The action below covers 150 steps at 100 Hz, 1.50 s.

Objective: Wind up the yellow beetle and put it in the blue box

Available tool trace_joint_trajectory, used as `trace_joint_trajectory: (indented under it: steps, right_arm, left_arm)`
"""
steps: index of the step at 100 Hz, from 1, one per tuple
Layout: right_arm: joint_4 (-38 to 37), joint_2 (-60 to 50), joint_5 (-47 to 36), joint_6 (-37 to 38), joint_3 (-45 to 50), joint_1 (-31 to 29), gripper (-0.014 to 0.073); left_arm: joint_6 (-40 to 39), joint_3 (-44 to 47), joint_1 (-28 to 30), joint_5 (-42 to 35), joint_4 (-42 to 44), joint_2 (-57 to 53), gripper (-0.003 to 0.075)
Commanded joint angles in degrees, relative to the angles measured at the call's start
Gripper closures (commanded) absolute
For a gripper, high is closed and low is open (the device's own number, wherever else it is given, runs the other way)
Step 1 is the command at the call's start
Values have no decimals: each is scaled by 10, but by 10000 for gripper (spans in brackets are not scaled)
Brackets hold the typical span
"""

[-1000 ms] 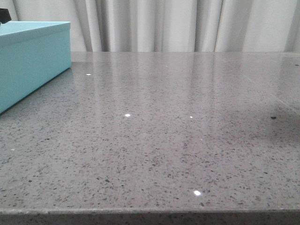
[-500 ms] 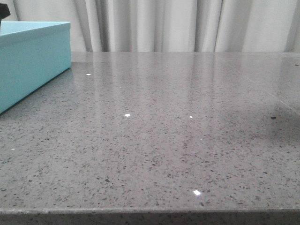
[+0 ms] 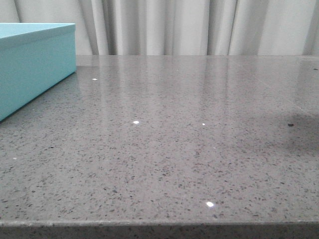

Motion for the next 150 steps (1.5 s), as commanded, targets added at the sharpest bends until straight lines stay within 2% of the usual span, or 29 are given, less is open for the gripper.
trace_joint_trajectory:
  steps: [1,7,21,37,61,89,115,150]
  right_arm:
    - [-19,-24,-31,-5,-12,2,593]
    - [-28,-38,-32,-5,-5,2,669]
    - [-68,-80,-40,-5,25,2,662]
    - [-107,-149,-81,-5,82,2,662]
    - [-109,-250,-140,-5,173,2,662]
    - [-109,-340,-170,-5,257,2,662]
    - [-110,-388,-184,-5,293,2,662]
    - [-109,-388,-184,-5,293,2,662]
  left_arm:
    - [12,6,1,-20,-34,-53,739]
    - [12,26,1,-26,-35,-72,739]
    - [12,87,1,-56,-35,-126,739]
    - [13,186,1,-145,-35,-211,739]
    - [13,377,1,-294,-37,-359,739]
    - [13,581,1,-402,-47,-532,739]
    - [13,681,1,-418,-50,-652,739]
    - [13,688,1,-403,-51,-670,738]
